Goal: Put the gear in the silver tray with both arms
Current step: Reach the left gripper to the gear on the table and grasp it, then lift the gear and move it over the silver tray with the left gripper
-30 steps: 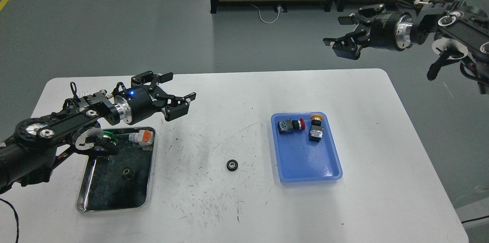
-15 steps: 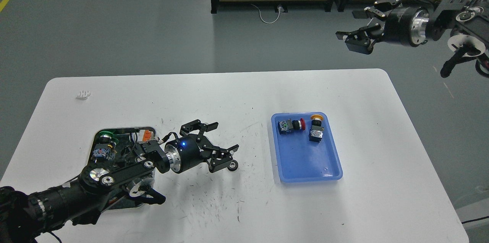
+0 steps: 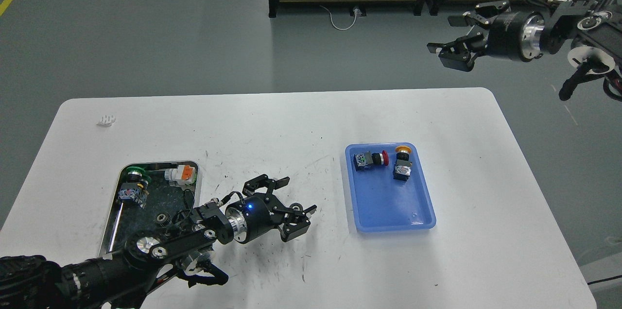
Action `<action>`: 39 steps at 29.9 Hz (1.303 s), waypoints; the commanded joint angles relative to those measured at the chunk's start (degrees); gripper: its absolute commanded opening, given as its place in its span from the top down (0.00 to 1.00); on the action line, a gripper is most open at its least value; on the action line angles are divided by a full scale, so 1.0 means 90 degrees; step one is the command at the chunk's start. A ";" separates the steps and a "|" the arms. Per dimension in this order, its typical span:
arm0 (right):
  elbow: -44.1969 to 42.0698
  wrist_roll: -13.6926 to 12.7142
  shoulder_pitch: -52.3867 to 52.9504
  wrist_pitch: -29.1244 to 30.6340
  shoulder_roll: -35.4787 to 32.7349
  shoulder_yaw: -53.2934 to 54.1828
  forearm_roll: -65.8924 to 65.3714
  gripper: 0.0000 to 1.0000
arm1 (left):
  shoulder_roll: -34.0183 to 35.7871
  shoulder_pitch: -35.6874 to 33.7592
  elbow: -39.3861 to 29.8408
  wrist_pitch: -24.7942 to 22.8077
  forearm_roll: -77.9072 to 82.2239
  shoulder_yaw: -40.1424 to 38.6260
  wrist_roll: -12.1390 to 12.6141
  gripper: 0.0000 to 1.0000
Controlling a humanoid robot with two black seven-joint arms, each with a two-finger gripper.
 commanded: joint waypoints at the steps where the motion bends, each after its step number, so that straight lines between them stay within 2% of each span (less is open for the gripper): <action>1: -0.0001 0.0000 -0.0002 0.0000 0.0000 -0.0004 -0.0006 0.26 | -0.0153 0.0020 0.0283 0.0066 0.0003 0.0101 -0.0052 0.05; 9: -0.0001 0.0000 -0.0012 0.0000 0.0010 -0.0004 -0.0006 0.26 | -0.0153 0.0030 0.0635 0.0164 0.0003 0.0345 -0.0237 0.05; 21: -0.0069 0.0000 -0.0021 0.0000 0.0049 -0.0033 -0.0016 0.26 | -0.0153 0.0099 0.0655 0.0329 0.0003 0.0658 -0.0442 0.06; 28: -0.0069 0.0000 -0.0031 0.0000 0.0039 -0.0033 -0.0026 0.26 | -0.0153 0.0079 0.0655 0.0359 -0.0016 0.0697 -0.0442 0.12; 36: -0.0069 0.0000 -0.0031 0.0000 0.0040 -0.0053 -0.0035 0.26 | -0.0153 0.0079 0.0636 0.0281 -0.0085 0.0687 -0.0404 0.27; 39: -0.0069 0.0000 -0.0041 0.0000 0.0030 -0.0053 -0.0045 0.26 | -0.0153 0.0079 0.0636 0.0242 -0.0095 0.0687 -0.0394 0.29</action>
